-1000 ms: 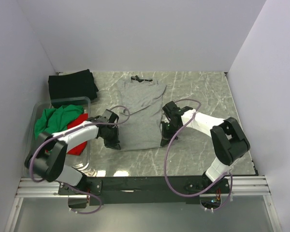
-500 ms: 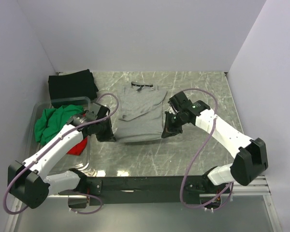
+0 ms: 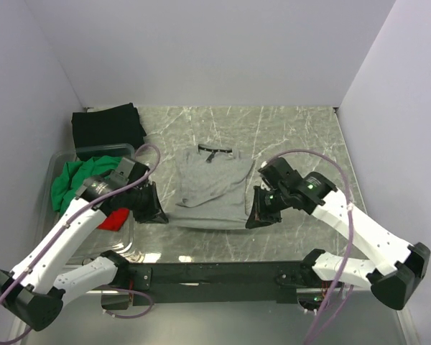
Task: Fold and stack the t-shirts
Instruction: Fold the tshirt
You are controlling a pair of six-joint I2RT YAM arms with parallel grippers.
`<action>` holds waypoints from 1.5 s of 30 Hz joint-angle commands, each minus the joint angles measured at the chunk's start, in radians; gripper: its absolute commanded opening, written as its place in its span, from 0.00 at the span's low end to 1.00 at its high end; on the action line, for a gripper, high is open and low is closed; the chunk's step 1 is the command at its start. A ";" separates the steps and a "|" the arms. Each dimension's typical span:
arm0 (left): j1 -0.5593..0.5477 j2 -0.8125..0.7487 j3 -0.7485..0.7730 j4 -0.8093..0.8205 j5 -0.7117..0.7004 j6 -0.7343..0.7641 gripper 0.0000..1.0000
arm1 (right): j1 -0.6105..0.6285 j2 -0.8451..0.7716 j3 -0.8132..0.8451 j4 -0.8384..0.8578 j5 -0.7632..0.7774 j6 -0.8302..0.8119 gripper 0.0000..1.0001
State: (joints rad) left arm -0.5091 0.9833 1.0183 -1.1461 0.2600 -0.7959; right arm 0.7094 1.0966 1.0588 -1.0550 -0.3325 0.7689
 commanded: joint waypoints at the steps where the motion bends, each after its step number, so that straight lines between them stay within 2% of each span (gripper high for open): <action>1: 0.001 -0.025 0.097 -0.135 -0.004 -0.026 0.00 | 0.007 -0.049 0.070 -0.144 0.069 0.073 0.00; 5: 0.001 0.012 0.193 -0.129 -0.027 -0.034 0.00 | 0.007 -0.017 0.196 -0.206 0.137 0.084 0.00; 10: 0.007 0.130 0.238 -0.055 -0.097 0.000 0.00 | -0.022 0.048 0.248 -0.201 0.191 0.072 0.00; 21: 0.104 0.389 0.318 0.134 -0.088 0.086 0.00 | -0.215 0.213 0.329 -0.088 0.190 -0.068 0.00; 33: 0.248 0.656 0.457 0.235 -0.044 0.164 0.00 | -0.326 0.593 0.601 -0.063 0.202 -0.217 0.00; 45: 0.308 1.032 0.766 0.215 0.015 0.216 0.00 | -0.387 0.960 0.947 -0.102 0.190 -0.281 0.00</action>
State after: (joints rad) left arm -0.2314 1.9804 1.7161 -0.9115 0.2989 -0.6220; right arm 0.3546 2.0155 1.9202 -1.1107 -0.2008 0.5316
